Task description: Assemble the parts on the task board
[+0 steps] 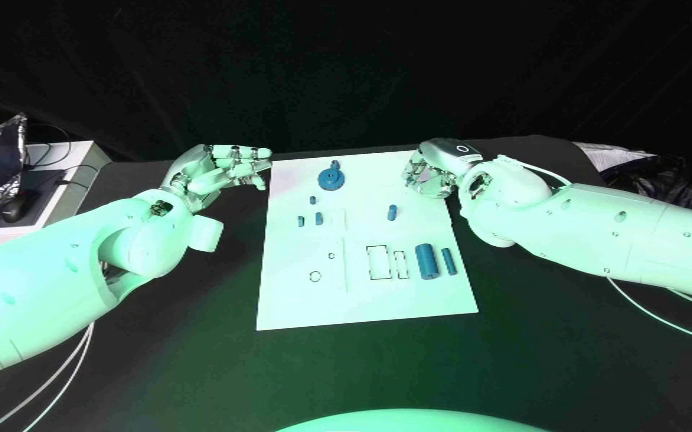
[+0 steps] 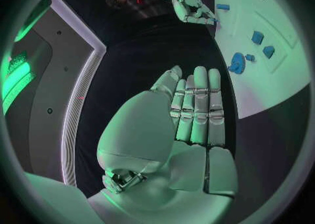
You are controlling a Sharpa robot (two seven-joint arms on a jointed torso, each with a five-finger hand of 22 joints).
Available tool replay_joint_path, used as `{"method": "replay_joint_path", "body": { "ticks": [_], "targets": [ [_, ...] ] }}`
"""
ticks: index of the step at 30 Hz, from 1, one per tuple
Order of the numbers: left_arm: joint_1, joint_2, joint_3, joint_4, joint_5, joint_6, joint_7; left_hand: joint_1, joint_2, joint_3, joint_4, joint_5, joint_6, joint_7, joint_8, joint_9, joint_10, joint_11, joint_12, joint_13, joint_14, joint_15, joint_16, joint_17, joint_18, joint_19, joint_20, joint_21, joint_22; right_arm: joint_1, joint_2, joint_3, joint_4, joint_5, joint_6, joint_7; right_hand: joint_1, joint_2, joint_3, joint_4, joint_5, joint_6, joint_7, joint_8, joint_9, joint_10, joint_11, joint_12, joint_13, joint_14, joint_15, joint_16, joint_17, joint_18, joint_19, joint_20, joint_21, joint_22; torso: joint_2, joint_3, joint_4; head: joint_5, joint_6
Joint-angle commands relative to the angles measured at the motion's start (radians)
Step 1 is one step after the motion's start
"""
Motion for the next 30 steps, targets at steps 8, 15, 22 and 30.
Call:
{"method": "replay_joint_path", "body": {
  "ticks": [8,15,22,30],
  "targets": [
    [-0.001,-0.001,0.001,-0.004,-0.004,0.000,0.004,0.000,0.005,0.003,-0.009,0.002,0.004,0.002,0.003,0.001,0.005,0.002,-0.005,-0.002,0.007,-0.001,-0.006,0.002,-0.006,0.000,-0.001,0.000,0.008,0.031,-0.063,0.013,0.111,0.167,0.006,0.006,-0.010,0.000,0.003,0.000,0.005,-0.001,0.005,0.000,0.089,0.011,-0.004,0.005,0.001,-0.004,-0.005,0.006,-0.005,0.016,0.014,0.000,-0.030,0.029,-0.002,-0.0021,-0.0018,0.006,-0.002],
    [-0.001,0.004,0.001,-0.008,0.000,0.001,0.002,0.000,0.005,0.003,-0.009,0.002,0.004,0.002,0.003,0.001,0.005,0.002,-0.005,-0.002,0.007,-0.001,-0.006,0.002,-0.006,0.000,-0.001,0.000,0.008,0.039,-0.068,0.014,0.174,0.200,0.033,0.019,-0.010,0.002,0.000,-0.001,0.007,-0.001,0.006,0.000,0.089,0.011,-0.004,0.004,0.001,-0.005,-0.006,0.011,-0.011,0.016,0.037,0.001,-0.097,0.099,-0.002,-0.0024,-0.0024,0.020,0.000],
    [-0.003,0.020,0.001,-0.009,0.005,0.001,0.003,-0.003,0.004,0.004,-0.011,0.002,0.005,0.002,0.003,0.001,0.003,0.002,-0.006,-0.002,0.007,-0.001,-0.007,0.002,-0.006,0.001,0.000,-0.003,0.011,0.020,-0.022,0.005,0.235,0.130,0.065,0.011,-0.008,0.003,0.000,-0.003,0.008,-0.003,0.007,0.000,0.088,0.009,-0.003,0.004,0.001,-0.004,-0.004,0.011,-0.013,0.017,0.050,0.001,-0.135,0.133,-0.006,-0.0038,-0.0028,0.049,-0.006],
    [-0.006,0.038,0.001,-0.014,0.011,-0.002,0.007,-0.003,0.004,0.004,-0.011,0.002,0.005,0.002,0.003,0.001,0.003,0.002,-0.006,-0.002,0.007,-0.001,-0.007,0.002,-0.006,0.001,0.000,-0.003,0.011,-0.021,0.059,-0.009,0.242,0.006,0.078,-0.013,-0.010,0.006,0.002,-0.007,0.006,-0.004,0.007,0.000,0.086,0.008,-0.003,0.005,0.001,-0.005,-0.004,0.010,-0.014,0.017,0.058,0.001,-0.160,0.153,-0.010,-0.0049,-0.0047,0.101,-0.019]
  ]
}}
